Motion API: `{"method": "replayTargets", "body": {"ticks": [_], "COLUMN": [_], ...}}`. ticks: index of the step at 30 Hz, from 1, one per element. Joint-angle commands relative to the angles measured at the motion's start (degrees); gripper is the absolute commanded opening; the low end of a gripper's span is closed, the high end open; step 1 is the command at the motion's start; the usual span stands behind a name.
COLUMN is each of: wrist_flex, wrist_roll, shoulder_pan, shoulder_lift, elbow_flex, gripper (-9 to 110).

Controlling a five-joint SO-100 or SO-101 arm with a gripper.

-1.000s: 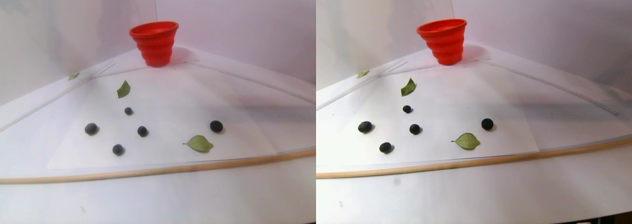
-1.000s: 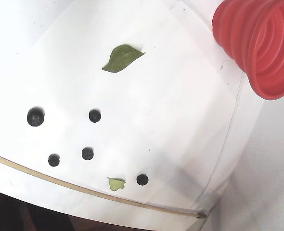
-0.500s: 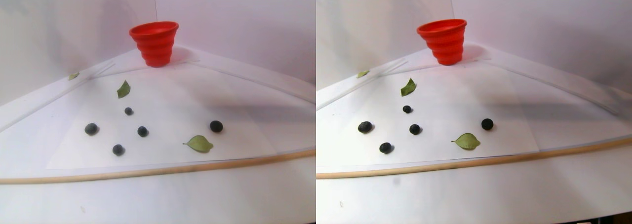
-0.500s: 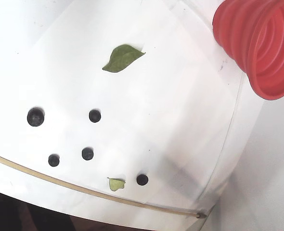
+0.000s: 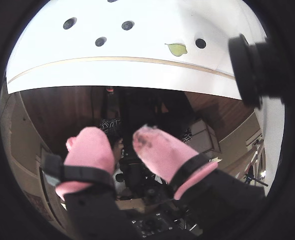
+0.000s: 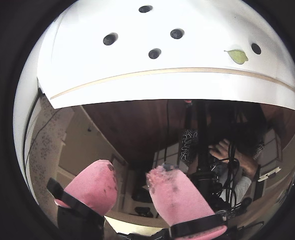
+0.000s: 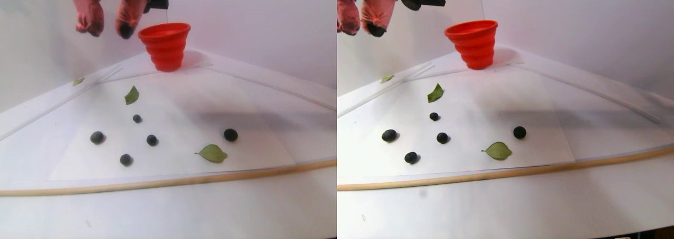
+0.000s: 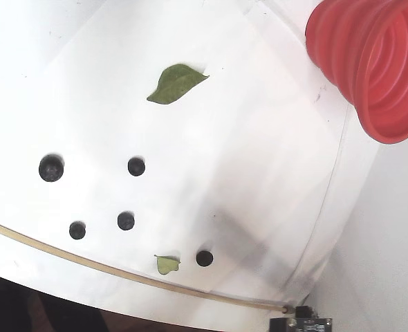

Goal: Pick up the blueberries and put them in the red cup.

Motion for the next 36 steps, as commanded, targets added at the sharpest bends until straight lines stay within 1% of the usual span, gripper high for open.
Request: {"method": "replayTargets", "body": {"ticks": [1, 8, 23, 36], "wrist_flex": [-3.96, -11.87, -33.05, -50.01], "wrist_roll": [-1.49, -3.16, -6.59, -7.03], "shoulder_pan": [0.35, 0.79, 0.0, -0.44], "shoulder_lift": [-0.62, -4.92, -23.38, -40.17], "elbow_flex": [1.58, 5.01, 6.15, 4.31], "gripper": [12, 13, 13, 14]}}
